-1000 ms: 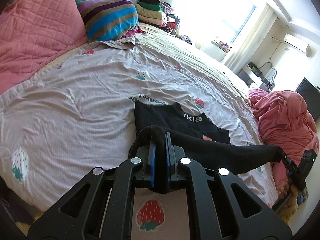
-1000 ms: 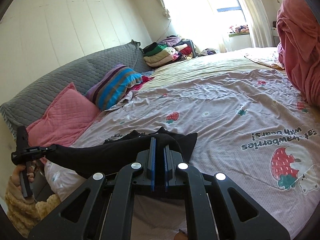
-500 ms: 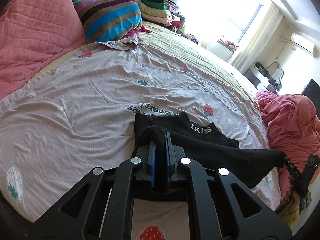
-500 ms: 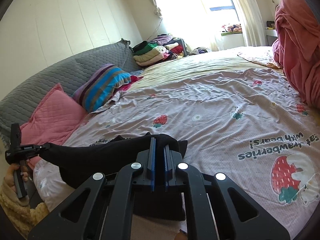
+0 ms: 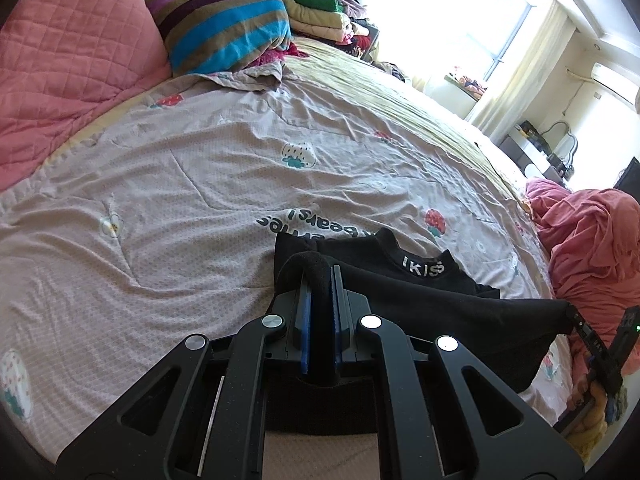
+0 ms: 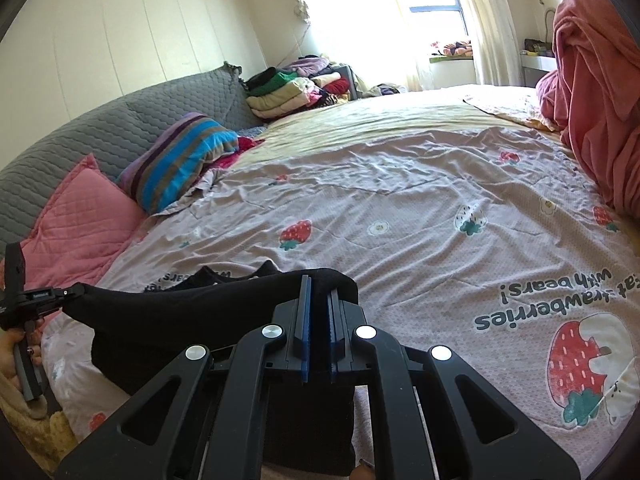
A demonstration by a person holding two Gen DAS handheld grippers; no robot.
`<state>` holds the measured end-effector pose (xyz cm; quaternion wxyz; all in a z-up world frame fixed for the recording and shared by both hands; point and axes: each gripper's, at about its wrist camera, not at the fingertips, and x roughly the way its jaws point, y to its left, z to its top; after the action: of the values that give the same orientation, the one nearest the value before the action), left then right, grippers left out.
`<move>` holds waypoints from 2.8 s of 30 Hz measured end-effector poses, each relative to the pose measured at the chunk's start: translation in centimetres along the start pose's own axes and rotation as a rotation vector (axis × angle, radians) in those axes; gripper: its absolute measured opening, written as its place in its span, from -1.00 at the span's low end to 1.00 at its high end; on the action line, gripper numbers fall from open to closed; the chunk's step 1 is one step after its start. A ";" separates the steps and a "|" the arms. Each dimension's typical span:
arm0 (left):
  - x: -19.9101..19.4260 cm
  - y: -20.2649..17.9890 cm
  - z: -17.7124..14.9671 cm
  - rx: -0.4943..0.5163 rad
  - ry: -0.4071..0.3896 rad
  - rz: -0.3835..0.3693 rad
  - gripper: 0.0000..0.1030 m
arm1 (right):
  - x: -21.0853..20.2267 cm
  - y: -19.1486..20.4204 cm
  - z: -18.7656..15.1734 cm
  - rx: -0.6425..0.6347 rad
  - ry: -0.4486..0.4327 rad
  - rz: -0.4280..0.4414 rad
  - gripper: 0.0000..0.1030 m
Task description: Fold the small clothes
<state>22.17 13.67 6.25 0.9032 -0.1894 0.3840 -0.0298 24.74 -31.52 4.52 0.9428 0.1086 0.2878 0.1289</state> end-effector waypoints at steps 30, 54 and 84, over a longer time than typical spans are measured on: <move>2.2 -1.8 -2.8 0.141 0.002 0.050 -0.90 | 3.1 1.7 -3.9 -0.054 0.099 -0.039 -0.52; 11.5 -2.9 -2.6 0.202 0.147 0.122 -0.82 | 15.0 4.0 -3.7 -0.137 0.285 -0.073 -0.61; 11.1 0.6 0.2 0.116 0.053 0.128 -0.87 | 12.9 -1.7 -1.1 0.036 0.167 -0.145 -0.86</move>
<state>30.02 12.11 -1.40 0.9022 -0.1110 0.4168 0.0008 34.73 -29.10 -3.46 0.9202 0.0932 0.3749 0.0636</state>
